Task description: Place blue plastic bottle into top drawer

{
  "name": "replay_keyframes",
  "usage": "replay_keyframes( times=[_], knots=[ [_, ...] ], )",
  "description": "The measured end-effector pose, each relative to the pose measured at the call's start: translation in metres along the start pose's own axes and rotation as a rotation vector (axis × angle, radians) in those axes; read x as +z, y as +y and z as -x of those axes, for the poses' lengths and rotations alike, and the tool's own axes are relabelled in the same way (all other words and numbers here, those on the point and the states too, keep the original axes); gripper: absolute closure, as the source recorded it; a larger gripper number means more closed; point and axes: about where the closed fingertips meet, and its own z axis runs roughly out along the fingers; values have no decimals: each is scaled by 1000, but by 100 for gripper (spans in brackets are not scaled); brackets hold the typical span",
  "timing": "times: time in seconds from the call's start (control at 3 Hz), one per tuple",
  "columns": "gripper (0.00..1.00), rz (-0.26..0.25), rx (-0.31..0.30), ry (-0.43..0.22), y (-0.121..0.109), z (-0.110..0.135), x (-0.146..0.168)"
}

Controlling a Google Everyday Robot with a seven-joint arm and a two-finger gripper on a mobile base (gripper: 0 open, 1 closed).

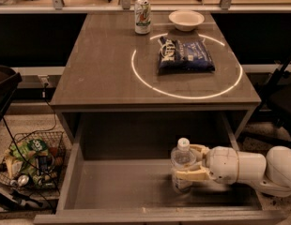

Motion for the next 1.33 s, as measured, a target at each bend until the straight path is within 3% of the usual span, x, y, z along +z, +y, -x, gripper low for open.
replay_keyframes(
  times=[0.33,0.67,1.0,1.33],
  knots=[
    [51,4,-1,0,1,0,2],
    [20,9,-1,-1,2,1,4],
    [0,13,-2,-1,2,1,5],
    [0,14,-2,-1,2,1,6]
  ],
)
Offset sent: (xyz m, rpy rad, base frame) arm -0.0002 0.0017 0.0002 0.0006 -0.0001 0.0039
